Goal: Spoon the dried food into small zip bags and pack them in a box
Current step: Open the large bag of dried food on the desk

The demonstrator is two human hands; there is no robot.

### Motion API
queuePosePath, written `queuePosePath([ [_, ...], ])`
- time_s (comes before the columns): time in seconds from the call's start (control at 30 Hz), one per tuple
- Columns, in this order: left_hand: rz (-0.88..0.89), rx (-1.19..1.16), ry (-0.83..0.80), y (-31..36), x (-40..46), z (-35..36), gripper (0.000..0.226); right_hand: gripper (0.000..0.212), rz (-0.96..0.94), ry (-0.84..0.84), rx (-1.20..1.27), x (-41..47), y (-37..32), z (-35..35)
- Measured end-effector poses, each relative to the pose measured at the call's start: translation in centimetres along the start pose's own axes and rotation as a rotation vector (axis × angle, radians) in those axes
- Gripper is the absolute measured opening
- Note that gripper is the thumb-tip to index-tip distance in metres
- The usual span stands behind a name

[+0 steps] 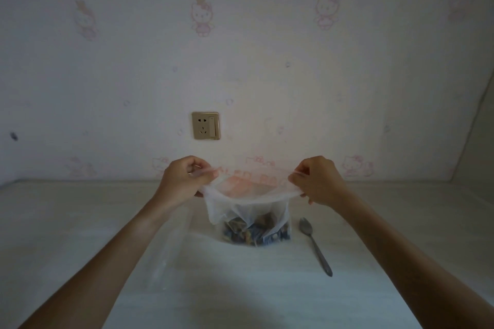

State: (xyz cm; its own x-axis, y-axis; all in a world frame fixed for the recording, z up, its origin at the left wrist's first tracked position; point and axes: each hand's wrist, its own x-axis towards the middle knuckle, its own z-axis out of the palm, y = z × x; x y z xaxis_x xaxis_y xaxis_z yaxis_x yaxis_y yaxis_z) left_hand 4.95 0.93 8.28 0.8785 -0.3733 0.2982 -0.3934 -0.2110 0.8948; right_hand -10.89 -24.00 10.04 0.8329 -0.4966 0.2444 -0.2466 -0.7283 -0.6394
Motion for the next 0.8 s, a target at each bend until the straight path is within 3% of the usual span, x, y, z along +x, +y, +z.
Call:
queuePosePath([
  [0.13,0.01,0.378,0.055,-0.8,-0.4,-0.5,0.03,0.025,0.015,0.104,0.051,-0.3,0.1,-0.3],
  [0.17,-0.005,0.381,0.052,-0.9,-0.5,-0.5,0.032,0.025,0.028,0.12,0.058,-0.4,0.2,-0.3],
  [0.3,-0.241,-0.177,-0.044,-0.4,-0.7,-0.5,0.025,0.024,0.104,0.2,0.218,-0.7,0.6,-0.3],
  [0.4,-0.373,-0.623,-0.17,0.3,-0.6,-0.6,0.015,0.023,0.219,0.172,0.683,-1.0,1.0,-0.6],
  [0.53,-0.497,-0.983,-0.23,0.4,-0.5,0.1,0.018,0.012,0.332,0.056,1.179,-1.1,1.7,-0.2],
  [0.67,-0.584,-1.187,-0.24,0.2,-0.6,1.0,0.014,0.018,0.389,-0.065,1.509,-1.1,2.0,1.2],
  [0.8,-0.634,-1.098,-0.215,0.0,-1.0,2.6,0.02,0.029,0.483,-0.125,1.634,-0.8,2.1,2.6],
])
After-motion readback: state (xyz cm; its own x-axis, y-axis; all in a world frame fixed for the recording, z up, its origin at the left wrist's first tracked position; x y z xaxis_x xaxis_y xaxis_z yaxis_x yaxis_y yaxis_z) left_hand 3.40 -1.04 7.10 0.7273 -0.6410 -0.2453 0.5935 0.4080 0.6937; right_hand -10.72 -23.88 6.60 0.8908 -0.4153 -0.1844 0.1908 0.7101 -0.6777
